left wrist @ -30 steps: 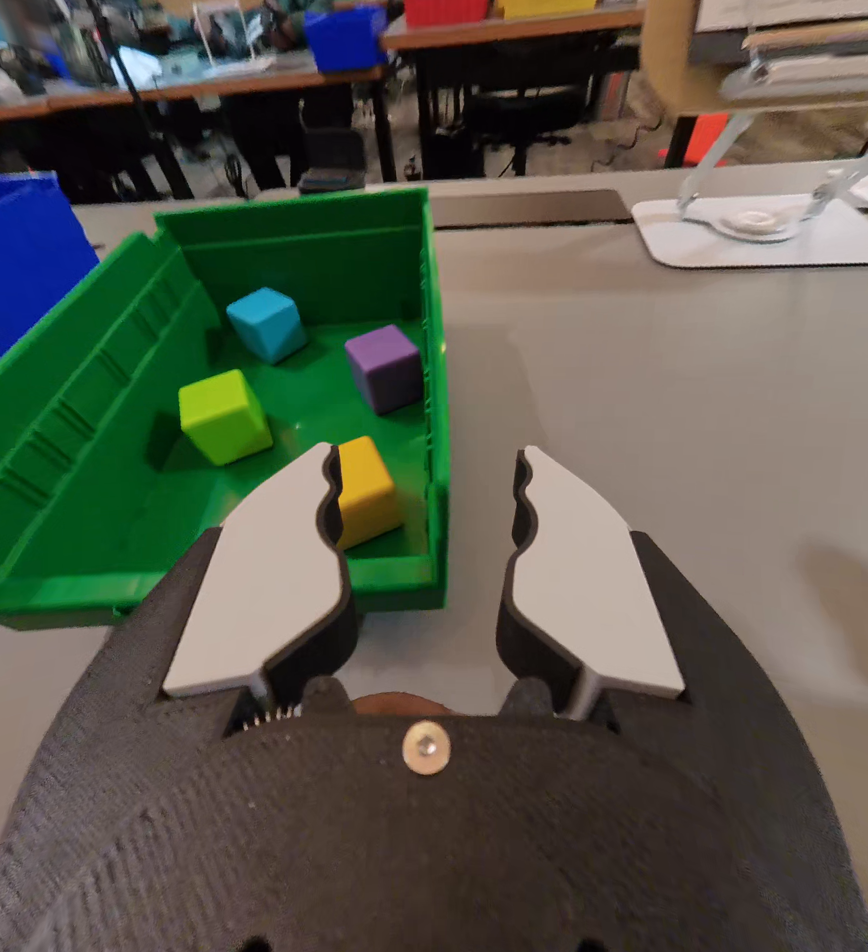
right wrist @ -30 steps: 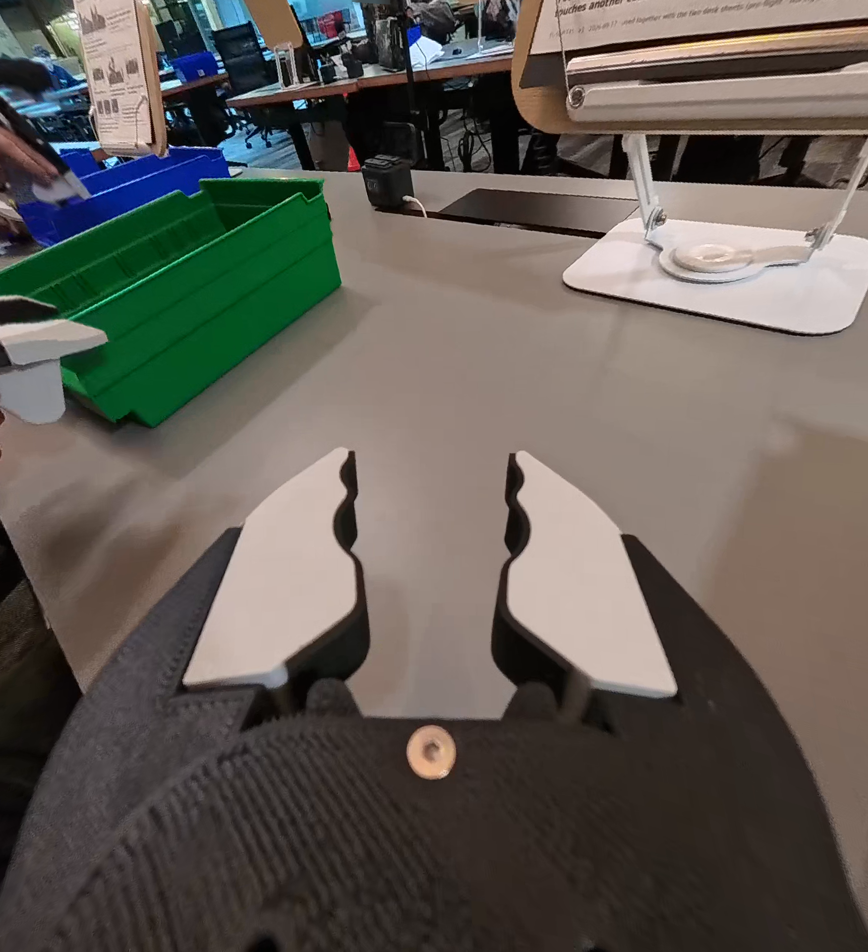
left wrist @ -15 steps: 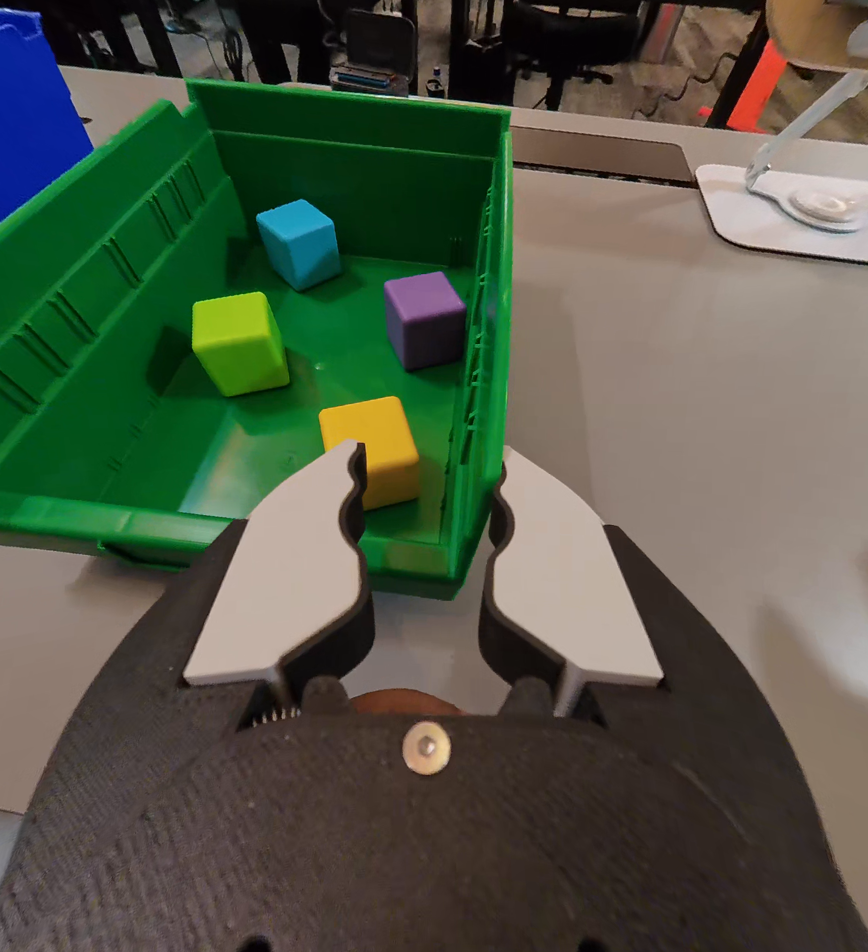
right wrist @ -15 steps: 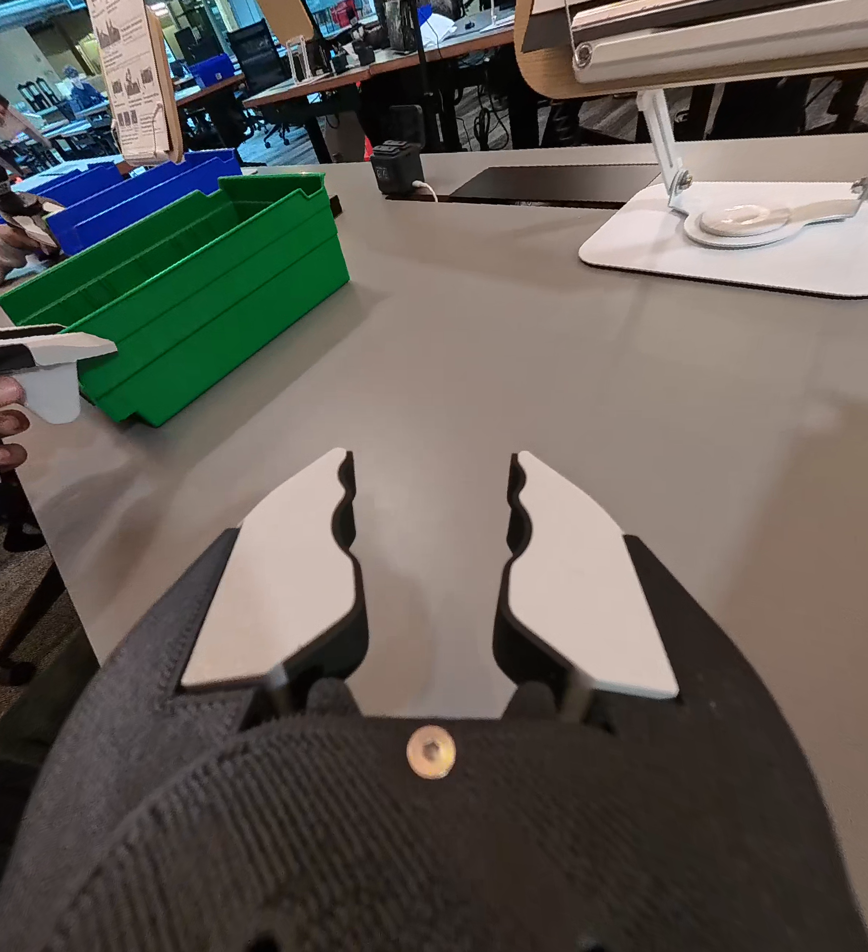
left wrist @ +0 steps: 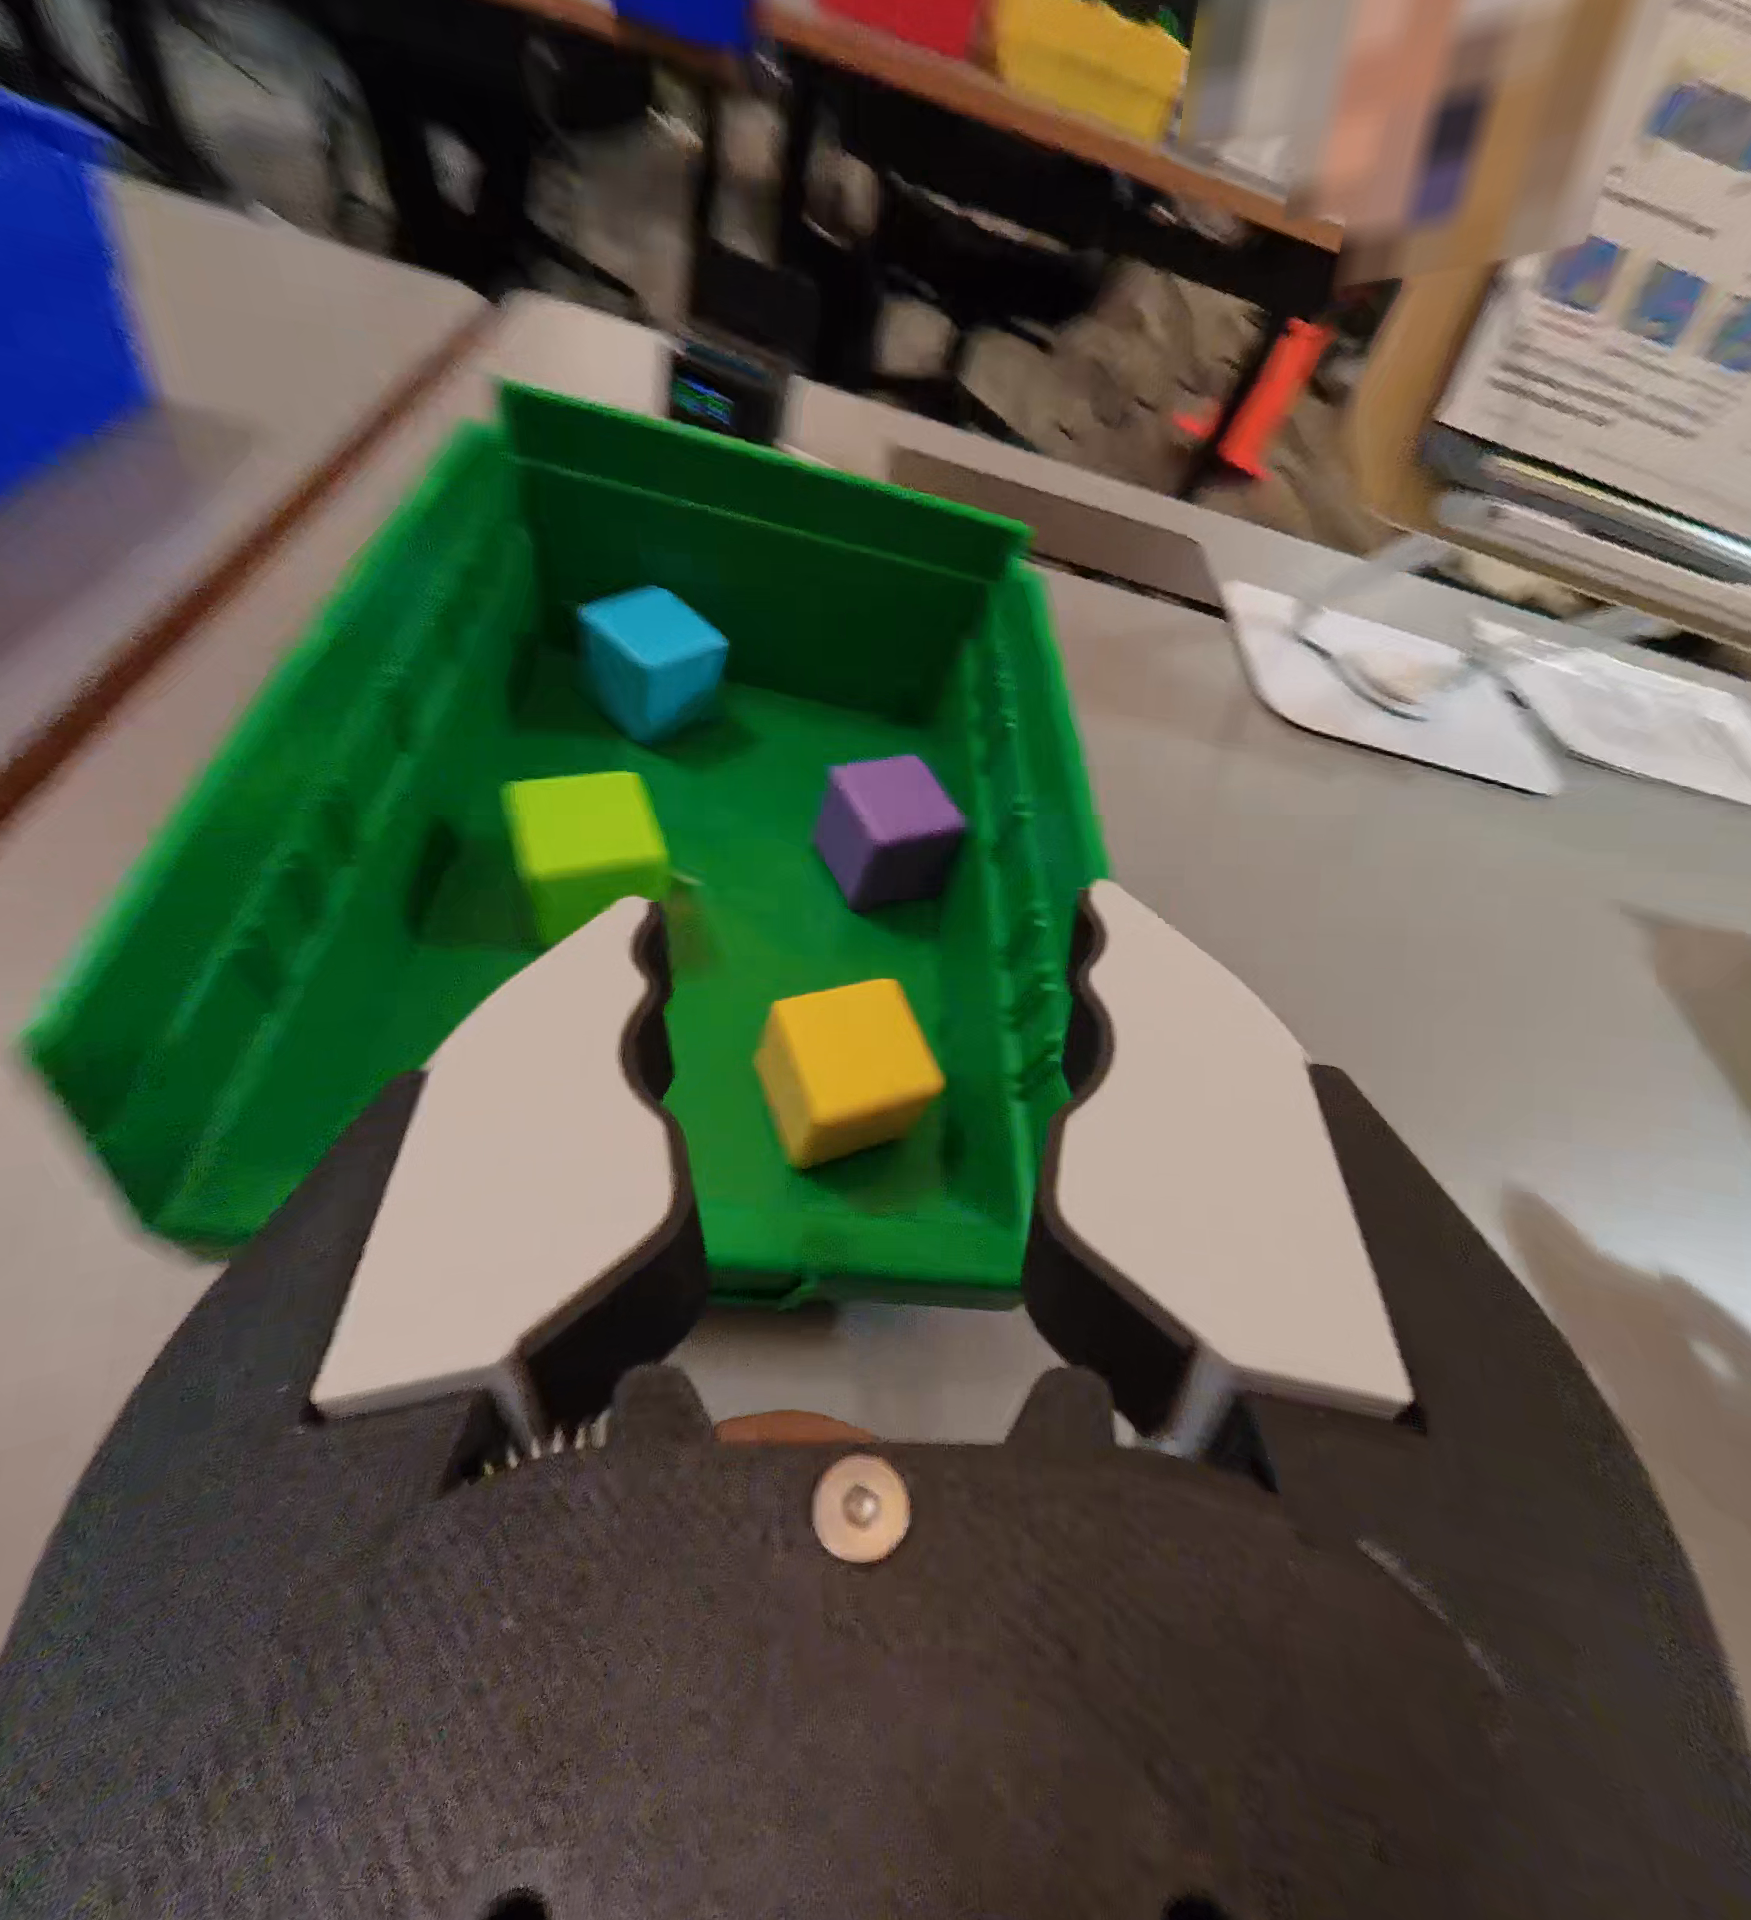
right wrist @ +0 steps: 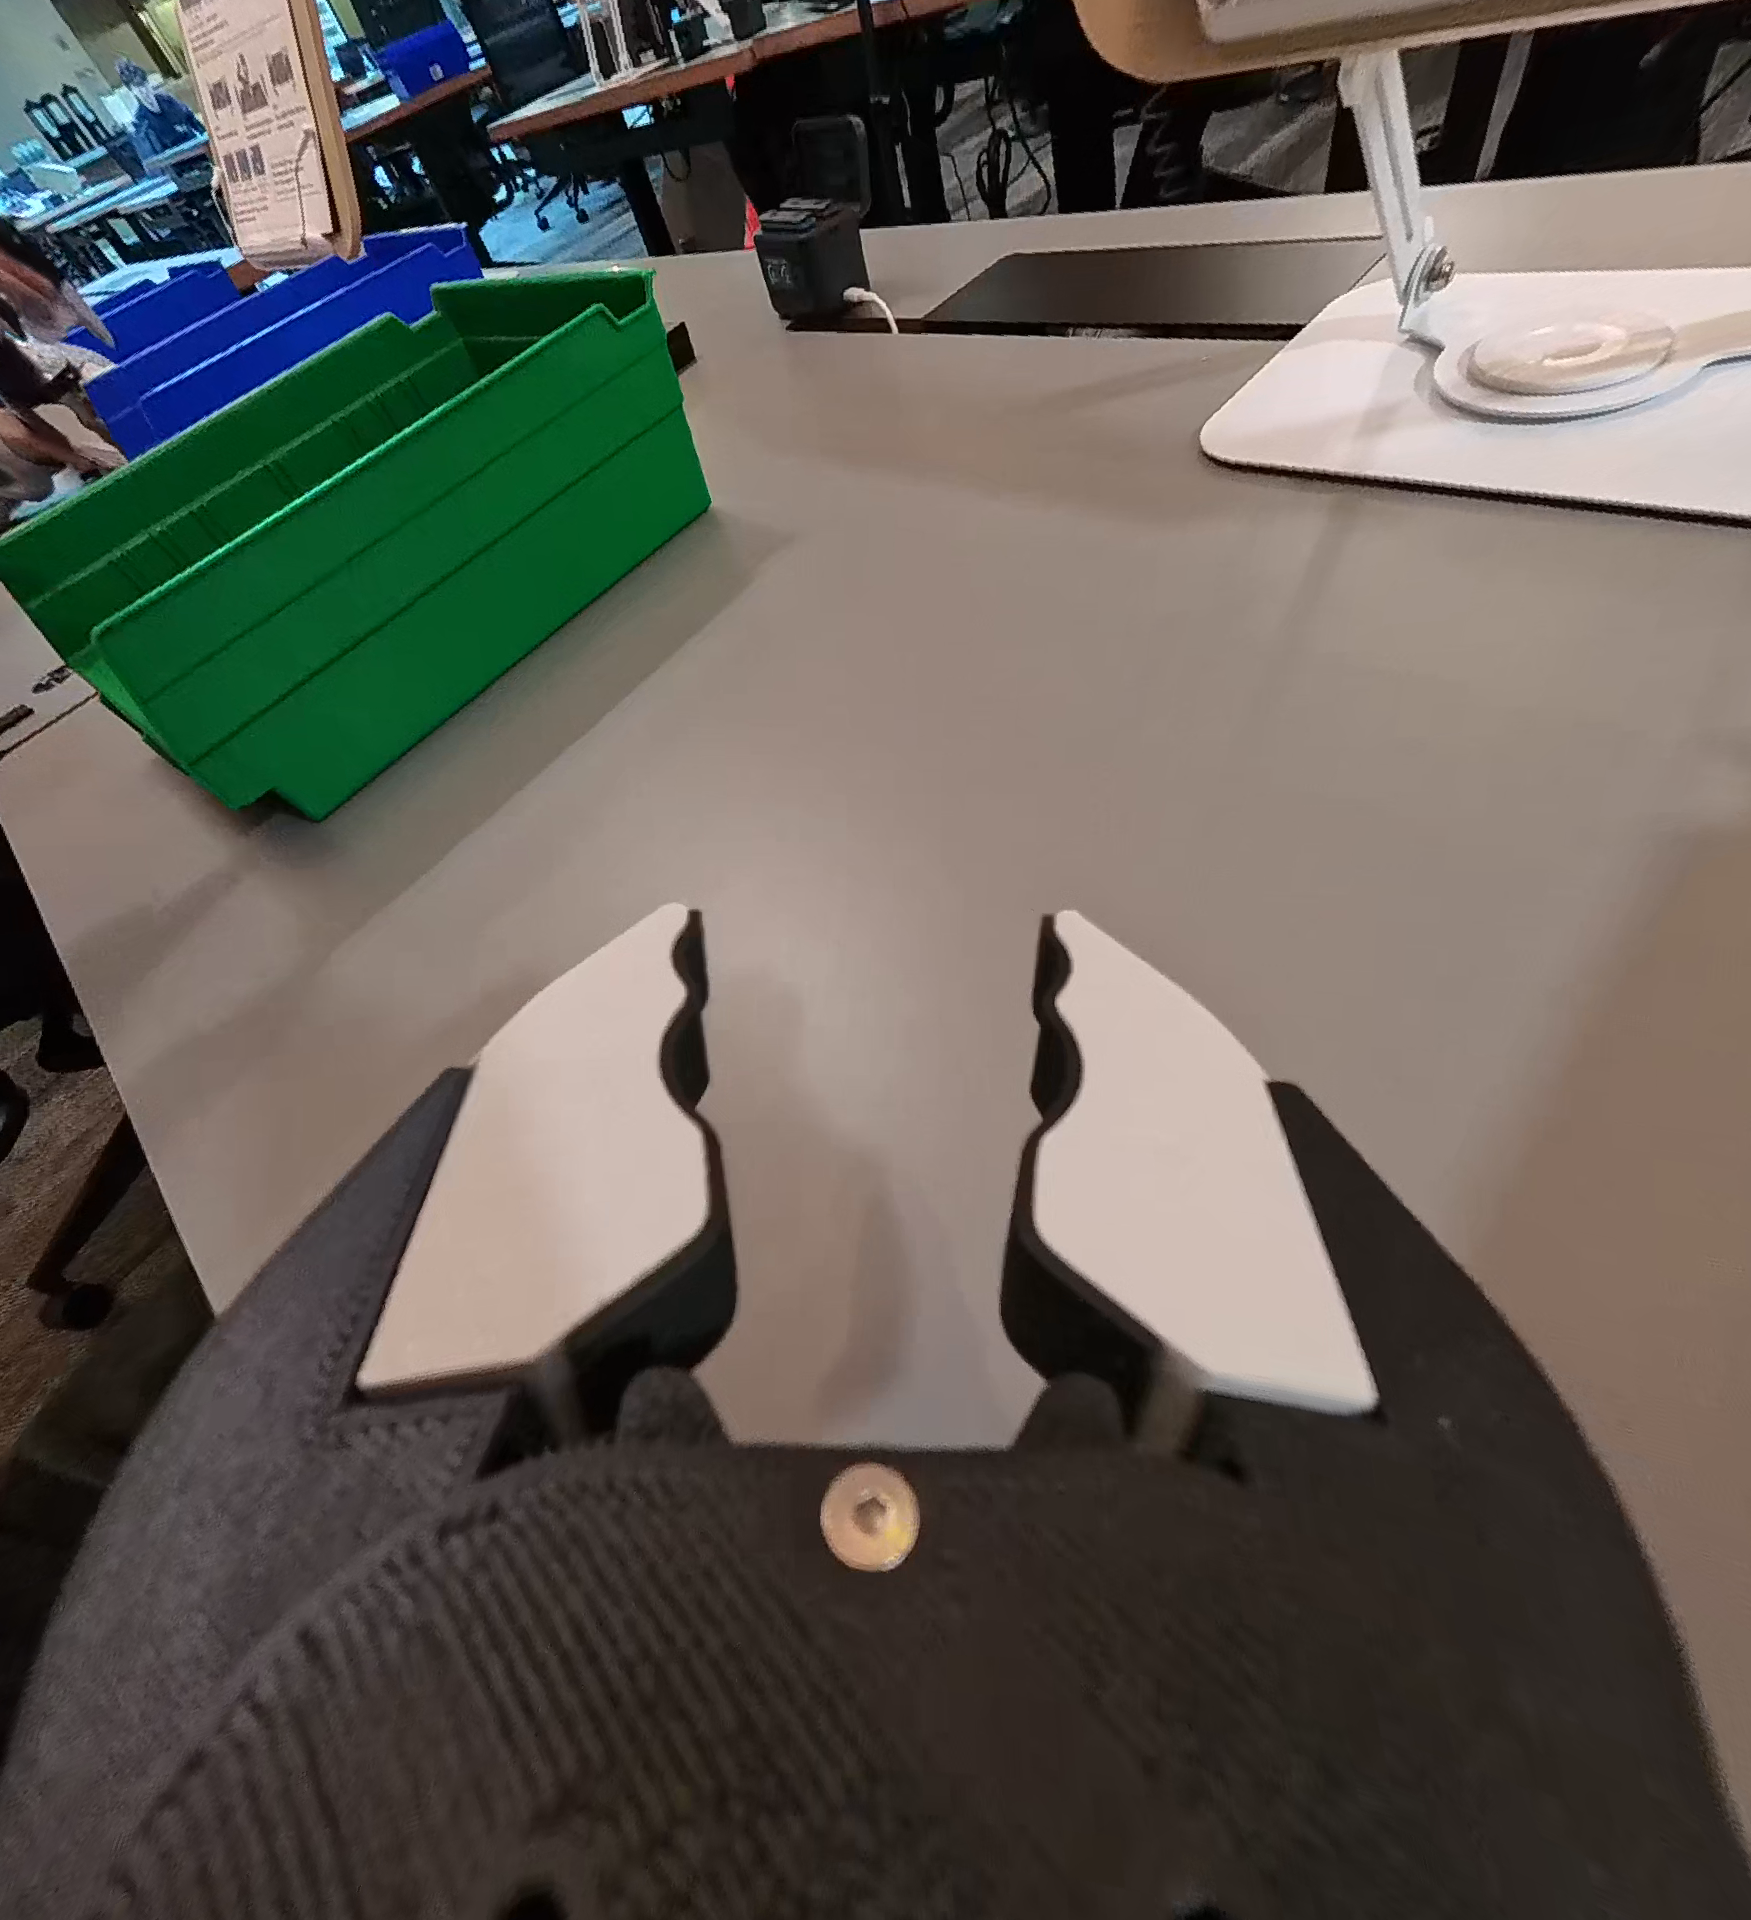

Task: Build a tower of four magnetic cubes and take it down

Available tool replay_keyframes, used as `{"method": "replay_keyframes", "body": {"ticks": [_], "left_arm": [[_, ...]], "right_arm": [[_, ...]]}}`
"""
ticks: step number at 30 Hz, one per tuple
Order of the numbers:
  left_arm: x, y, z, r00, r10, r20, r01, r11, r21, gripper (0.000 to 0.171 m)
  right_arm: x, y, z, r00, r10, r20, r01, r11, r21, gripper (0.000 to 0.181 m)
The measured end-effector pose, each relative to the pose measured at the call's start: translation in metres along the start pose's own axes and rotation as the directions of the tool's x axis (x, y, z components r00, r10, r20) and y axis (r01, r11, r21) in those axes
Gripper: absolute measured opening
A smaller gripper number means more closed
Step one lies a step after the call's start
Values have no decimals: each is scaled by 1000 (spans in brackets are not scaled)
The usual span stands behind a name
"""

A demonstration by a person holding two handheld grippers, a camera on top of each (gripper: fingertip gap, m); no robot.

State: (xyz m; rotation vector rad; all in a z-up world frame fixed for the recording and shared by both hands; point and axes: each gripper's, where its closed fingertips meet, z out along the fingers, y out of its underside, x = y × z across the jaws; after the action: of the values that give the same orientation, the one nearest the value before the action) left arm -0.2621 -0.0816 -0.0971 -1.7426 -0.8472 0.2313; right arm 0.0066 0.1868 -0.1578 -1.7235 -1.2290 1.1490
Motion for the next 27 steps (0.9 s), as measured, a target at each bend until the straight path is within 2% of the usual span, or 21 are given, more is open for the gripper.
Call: {"method": "replay_keyframes", "body": {"ticks": [2, 3, 6, 9, 14, 18, 21, 25, 27], "left_arm": [[15, 2, 12, 991, -30, -132, 15, 994, -111, 90], [17, 5, 19, 987, -41, -153, 14, 985, -174, 91], [3, 25, 44, 997, 9, -71, -34, 934, -357, 85], [-14, 50, 60, 995, 92, 23, -70, 878, -473, 82], [-23, 64, 68, 998, 46, 35, -23, 875, -483, 70], [-1, 85, 72, 994, 17, -107, -76, 815, -575, 66], [-5, 97, 75, 988, 125, -89, -153, 761, -630, 71], [-14, 95, 76, 984, 169, -47, -159, 750, -642, 64], [-21, 91, 72, 980, 197, -31, -170, 742, -648, 55]], "right_arm": [[-2, -1, -2, 1000, 7, 4, -7, 1000, 11, 65], [-2, -2, -3, 1000, 9, 4, -9, 1000, 18, 65], [-1, -3, -6, 1000, -2, -5, 2, 1000, 22, 65], [3, -1, -6, 1000, -4, -17, 4, 1000, 16, 66], [2, 6, -7, 997, 82, 11, -82, 997, -3, 70], [3, 10, -10, 993, 115, 14, -115, 993, -10, 70], [6, 10, -15, 993, 115, -2, -115, 993, -3, 70], [8, 11, -19, 992, 128, -8, -128, 992, 1, 69], [9, 12, -19, 991, 132, -9, -132, 991, -1, 69]]}}
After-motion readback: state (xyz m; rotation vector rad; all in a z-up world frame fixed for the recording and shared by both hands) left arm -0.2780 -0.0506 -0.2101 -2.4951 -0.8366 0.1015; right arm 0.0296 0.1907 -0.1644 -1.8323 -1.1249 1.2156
